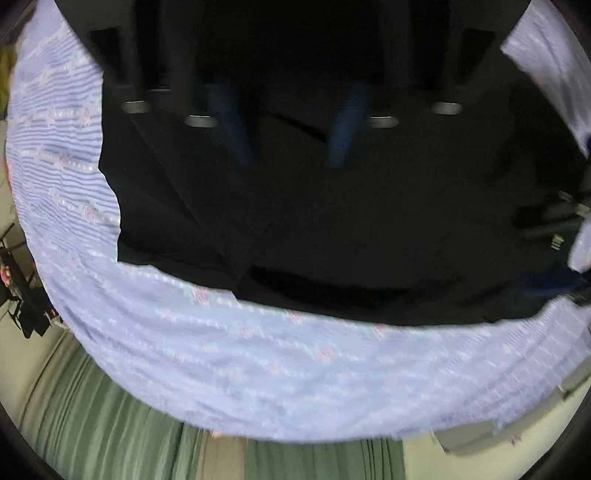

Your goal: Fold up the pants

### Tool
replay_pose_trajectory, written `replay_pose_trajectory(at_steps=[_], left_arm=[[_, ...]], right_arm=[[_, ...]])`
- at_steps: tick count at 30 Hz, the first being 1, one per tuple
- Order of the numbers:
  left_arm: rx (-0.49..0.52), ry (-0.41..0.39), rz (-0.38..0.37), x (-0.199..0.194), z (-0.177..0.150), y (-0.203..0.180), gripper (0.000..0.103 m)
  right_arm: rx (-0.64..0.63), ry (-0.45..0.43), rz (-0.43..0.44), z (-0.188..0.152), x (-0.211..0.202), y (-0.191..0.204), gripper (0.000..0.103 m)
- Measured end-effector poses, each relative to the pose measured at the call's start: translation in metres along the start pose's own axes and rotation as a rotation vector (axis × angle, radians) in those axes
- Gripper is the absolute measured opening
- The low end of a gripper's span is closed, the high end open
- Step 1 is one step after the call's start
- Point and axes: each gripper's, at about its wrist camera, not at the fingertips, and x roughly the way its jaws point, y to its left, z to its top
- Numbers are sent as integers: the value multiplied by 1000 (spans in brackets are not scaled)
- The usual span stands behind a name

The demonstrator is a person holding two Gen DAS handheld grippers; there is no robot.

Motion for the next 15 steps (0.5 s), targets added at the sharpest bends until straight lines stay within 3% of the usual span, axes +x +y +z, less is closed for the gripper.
replay_pose_trajectory(at_steps=[2,9,12,13,14,15], left_arm=[[6,-6,17,1,3,8,68],[2,-44,63,10,23,24,68],[-52,-45,65,18,33,26,68],[-68,-45,67,20,35,25,68],[-83,-46,66,22,36,24,68],[-96,-48,60,22,37,24,68]], right_arm=[[10,5,-13,3,0,-15,5],[95,-124,-116,51,-24,-89,5],[80,-138,-218,76,-15,-112,6],[90,-137,-271,82,-12,-118,20],[109,-141,-319,86,-14,-121,51],[140,-164,-366,88,-20,-122,67]])
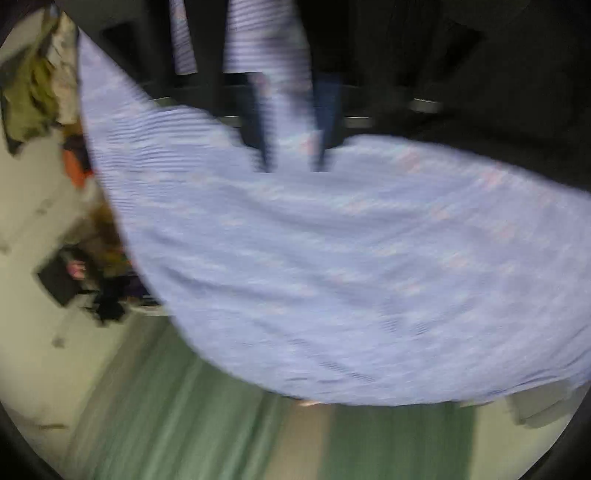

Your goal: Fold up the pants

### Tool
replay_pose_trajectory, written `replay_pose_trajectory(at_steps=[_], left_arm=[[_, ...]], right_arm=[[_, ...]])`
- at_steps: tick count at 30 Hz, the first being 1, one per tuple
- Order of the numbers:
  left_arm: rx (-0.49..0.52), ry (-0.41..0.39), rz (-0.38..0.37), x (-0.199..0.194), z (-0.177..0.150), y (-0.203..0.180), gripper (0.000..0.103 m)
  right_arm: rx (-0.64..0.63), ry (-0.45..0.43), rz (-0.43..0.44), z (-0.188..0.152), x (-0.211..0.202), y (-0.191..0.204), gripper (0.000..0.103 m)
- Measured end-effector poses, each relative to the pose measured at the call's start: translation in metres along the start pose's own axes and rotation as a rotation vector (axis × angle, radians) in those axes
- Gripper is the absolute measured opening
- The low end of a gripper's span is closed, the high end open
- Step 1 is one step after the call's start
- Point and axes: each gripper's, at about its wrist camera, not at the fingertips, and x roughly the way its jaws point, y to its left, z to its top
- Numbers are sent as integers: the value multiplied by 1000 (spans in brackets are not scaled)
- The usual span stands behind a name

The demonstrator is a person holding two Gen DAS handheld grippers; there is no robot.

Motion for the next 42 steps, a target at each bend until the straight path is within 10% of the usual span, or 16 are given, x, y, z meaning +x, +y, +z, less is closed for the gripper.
replay_pose_trajectory(at_steps=[8,17,27,31,42], left_arm=[[-35,-18,21,-52,-34,46,71],[-238,28,163,-105,-100,187,70],[-371,84,-55,-49,-117,204,63],[-417,130,-88,-32,-124,200,25],[-403,106,89,-32,-102,210,11]], right_arm=[[72,-110,119,-8,-88,41,78],[68,41,417,-69,-123,181,78],[36,95,498,-80,-132,226,78],[56,102,504,-77,-133,222,77],[97,17,514,-52,-139,215,73]])
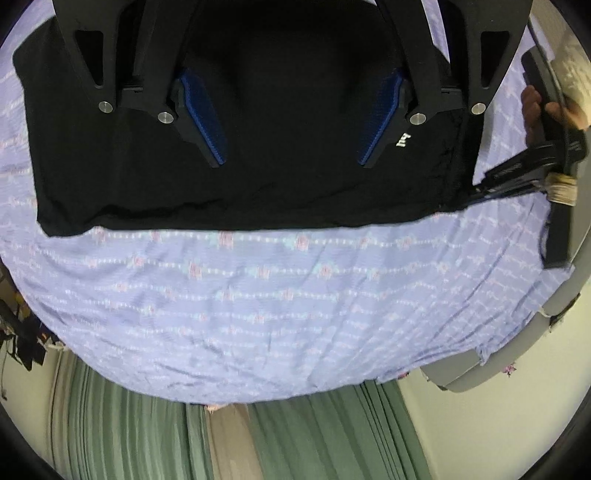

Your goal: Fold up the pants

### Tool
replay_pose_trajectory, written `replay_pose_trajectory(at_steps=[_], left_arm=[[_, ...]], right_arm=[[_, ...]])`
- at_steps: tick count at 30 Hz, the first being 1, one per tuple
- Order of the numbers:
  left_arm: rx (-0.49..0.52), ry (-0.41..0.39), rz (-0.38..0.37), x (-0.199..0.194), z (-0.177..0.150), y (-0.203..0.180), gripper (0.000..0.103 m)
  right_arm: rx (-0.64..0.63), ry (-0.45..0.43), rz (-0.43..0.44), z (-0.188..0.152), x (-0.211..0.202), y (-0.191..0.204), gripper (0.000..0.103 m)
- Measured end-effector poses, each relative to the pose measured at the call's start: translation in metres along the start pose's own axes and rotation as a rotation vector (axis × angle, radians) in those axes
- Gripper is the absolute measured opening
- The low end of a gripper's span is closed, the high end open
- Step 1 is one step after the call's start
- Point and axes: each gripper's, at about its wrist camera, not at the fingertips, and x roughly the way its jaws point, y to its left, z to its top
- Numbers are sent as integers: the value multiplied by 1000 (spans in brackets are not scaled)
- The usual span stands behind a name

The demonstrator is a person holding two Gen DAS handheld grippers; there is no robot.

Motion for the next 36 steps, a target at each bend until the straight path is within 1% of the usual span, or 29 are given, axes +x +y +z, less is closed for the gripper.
replay_pose_trajectory(at_steps=[3,4,5,6,7,8,9,11,13,16,18,21,23,24,26,27,28,30,32,36], left_arm=[[50,38,62,20,0,-9,14],[67,37,94,20,0,-13,21],[79,29,125,15,0,-16,37],[92,20,154,8,2,-19,48],[111,-11,178,-3,3,-23,63],[137,-51,191,-18,2,-26,66],[170,-80,192,-33,2,-32,66],[252,-119,147,-65,-5,-54,66],[351,-143,65,-94,-20,-85,67],[518,-160,-51,-117,-53,-138,67],[624,-146,-149,-120,-80,-179,67],[742,-123,-229,-113,-110,-221,66],[838,-120,-271,-102,-130,-250,66],[870,-114,-288,-97,-137,-261,66],[945,-117,-298,-90,-147,-280,66],[994,-141,-287,-83,-153,-289,66],[1020,-148,-280,-79,-156,-295,66],[1076,-135,-276,-63,-162,-306,66],[1118,-137,-269,-57,-169,-318,66],[1188,-130,-245,-33,-172,-335,64]], right_arm=[[1,-4,-16,5,1,-4,73],[3,-5,-18,5,-1,-7,73],[7,-10,-20,4,-4,-10,73],[12,-15,-27,3,-9,-14,73],[22,-14,-40,0,-15,-19,73],[31,-13,-47,-3,-21,-24,73],[44,-18,-50,-7,-30,-29,73],[57,-19,-59,-18,-47,-40,73],[67,-13,-68,-31,-67,-50,73],[105,19,-83,-61,-100,-71,73],[135,41,-103,-81,-119,-84,73],[182,76,-150,-113,-141,-103,73],[221,107,-170,-134,-149,-115,73],[235,122,-181,-142,-151,-120,73],[260,160,-214,-160,-153,-130,73],[273,177,-225,-168,-153,-135,73],[285,192,-235,-175,-152,-139,73],[305,213,-244,-186,-150,-146,73],[329,232,-244,-191,-144,-151,73],[360,250,-225,-200,-133,-158,73]])
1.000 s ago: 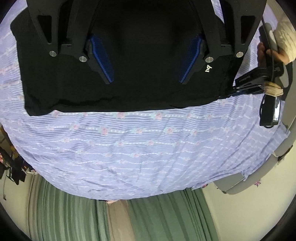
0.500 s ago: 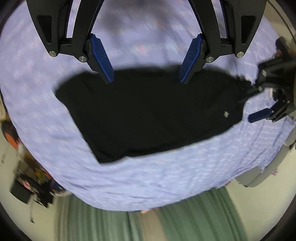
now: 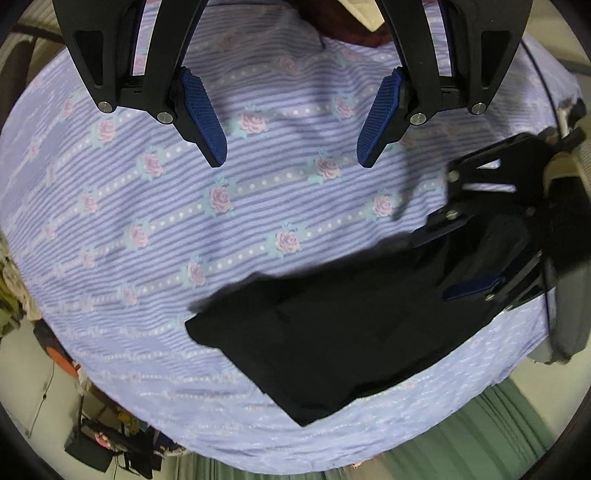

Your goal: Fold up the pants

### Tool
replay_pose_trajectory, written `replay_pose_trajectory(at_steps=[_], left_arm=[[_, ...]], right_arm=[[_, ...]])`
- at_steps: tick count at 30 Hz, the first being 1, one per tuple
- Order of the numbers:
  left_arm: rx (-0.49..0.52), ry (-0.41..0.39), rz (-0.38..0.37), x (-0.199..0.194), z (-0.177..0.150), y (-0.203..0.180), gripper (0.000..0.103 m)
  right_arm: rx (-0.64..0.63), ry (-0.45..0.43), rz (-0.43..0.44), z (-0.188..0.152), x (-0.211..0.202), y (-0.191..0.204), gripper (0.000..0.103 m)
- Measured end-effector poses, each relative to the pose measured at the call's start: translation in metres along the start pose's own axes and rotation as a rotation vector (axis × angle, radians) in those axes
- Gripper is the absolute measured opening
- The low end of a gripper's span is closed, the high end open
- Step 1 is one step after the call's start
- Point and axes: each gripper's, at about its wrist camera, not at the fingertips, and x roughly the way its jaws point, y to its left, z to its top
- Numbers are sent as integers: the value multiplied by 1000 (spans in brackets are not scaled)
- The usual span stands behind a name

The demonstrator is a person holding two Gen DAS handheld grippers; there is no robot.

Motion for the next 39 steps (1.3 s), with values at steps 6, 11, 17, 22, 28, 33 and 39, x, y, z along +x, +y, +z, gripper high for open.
replay_pose_trajectory(at_steps=[6,11,17,22,28,33,39], left_arm=[[-52,59,-119,19,10,21,19],[-374,65,-365,21,21,99,11],[-793,99,-592,62,-6,190,12],[-885,145,-702,83,-24,206,13],[-838,163,-590,73,-18,209,42],[-652,44,-368,19,0,196,48],[-384,-64,-298,-11,28,129,48]], right_arm=[[-18,-2,26,7,15,6,73],[-29,-34,74,19,16,17,73],[-38,-99,177,52,33,32,73],[-54,-128,245,102,71,40,70],[-60,-232,283,168,67,34,59],[-87,-273,310,216,70,41,59],[-122,-214,291,240,94,50,57]])
